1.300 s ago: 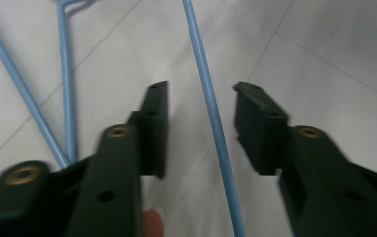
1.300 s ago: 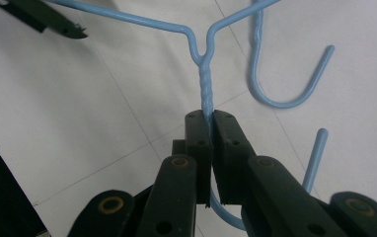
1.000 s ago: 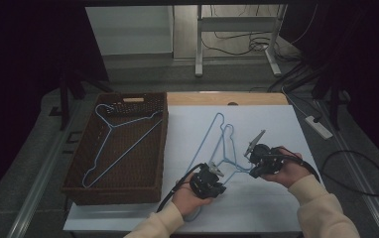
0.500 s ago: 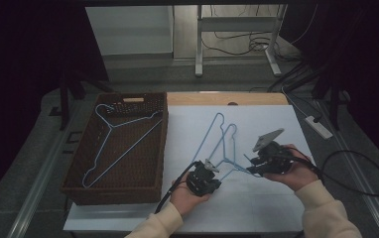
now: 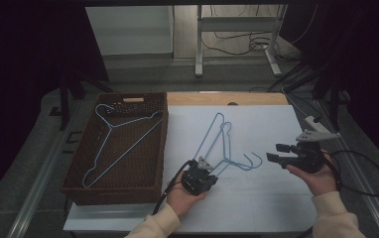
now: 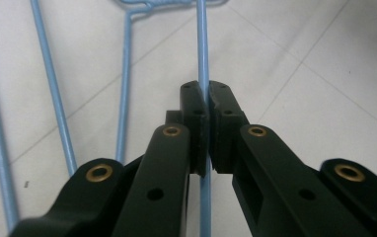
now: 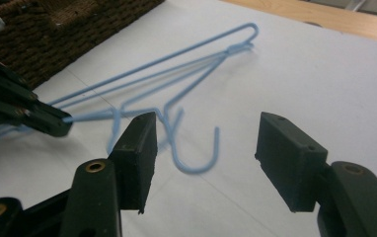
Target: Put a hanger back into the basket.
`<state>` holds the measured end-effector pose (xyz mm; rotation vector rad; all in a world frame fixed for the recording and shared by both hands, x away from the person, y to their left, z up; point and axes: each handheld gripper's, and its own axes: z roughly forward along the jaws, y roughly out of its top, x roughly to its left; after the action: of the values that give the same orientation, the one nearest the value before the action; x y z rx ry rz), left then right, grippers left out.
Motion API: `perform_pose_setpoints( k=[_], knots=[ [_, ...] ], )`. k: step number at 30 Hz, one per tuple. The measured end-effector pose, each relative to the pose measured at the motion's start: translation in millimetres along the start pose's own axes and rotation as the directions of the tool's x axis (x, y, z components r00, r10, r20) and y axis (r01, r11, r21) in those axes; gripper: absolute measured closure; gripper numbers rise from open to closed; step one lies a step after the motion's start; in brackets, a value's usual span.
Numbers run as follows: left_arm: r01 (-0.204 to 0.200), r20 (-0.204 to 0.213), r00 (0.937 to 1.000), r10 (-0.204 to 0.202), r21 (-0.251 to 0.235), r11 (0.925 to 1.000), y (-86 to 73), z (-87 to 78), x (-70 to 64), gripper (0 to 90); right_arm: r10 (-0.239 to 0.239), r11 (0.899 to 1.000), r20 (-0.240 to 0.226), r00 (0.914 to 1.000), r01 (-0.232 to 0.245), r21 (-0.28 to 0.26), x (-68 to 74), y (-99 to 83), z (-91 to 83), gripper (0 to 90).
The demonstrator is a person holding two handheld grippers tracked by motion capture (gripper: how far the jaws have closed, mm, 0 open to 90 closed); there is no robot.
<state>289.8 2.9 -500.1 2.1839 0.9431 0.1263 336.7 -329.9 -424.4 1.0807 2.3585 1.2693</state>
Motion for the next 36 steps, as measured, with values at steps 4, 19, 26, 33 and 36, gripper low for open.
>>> perform_pose_setpoints(
  k=[4,19,26,33,36],
  knots=[
    [0.002,-0.013,0.9999,-0.003,-0.041,0.9992,0.6,-6.4,-1.4,86.6,0.01,1.0,0.005,0.9999,-0.01,-0.026,-1.0,-16.5,-1.2,41.0],
    [0.023,-0.013,0.9996,-0.025,-0.171,0.985,8.6,-42.4,-3.1,86.9,0.022,1.0,0.001,0.9998,-0.022,-0.021,10.7,-52.6,14.9,38.4],
    [0.024,0.013,0.9997,-0.022,-0.235,0.9716,16.1,-75.6,-1.3,86.9,0.026,0.999,0.002,0.9997,-0.026,-0.032,12.3,-57.8,15.5,38.1],
    [0.021,0.035,0.9993,-0.01,-0.315,0.9489,21.5,-127.8,12.5,86.9,0.03,0.999,0.01,0.9995,-0.03,-0.044,12.6,-58.7,15.2,37.7],
    [0.013,0.029,0.9996,-0.003,-0.342,0.9397,20.2,-150.1,21.2,86.9,0.027,0.999,0.007,0.9996,-0.027,-0.038,13.3,-59.2,16.7,37.6]
  ],
)
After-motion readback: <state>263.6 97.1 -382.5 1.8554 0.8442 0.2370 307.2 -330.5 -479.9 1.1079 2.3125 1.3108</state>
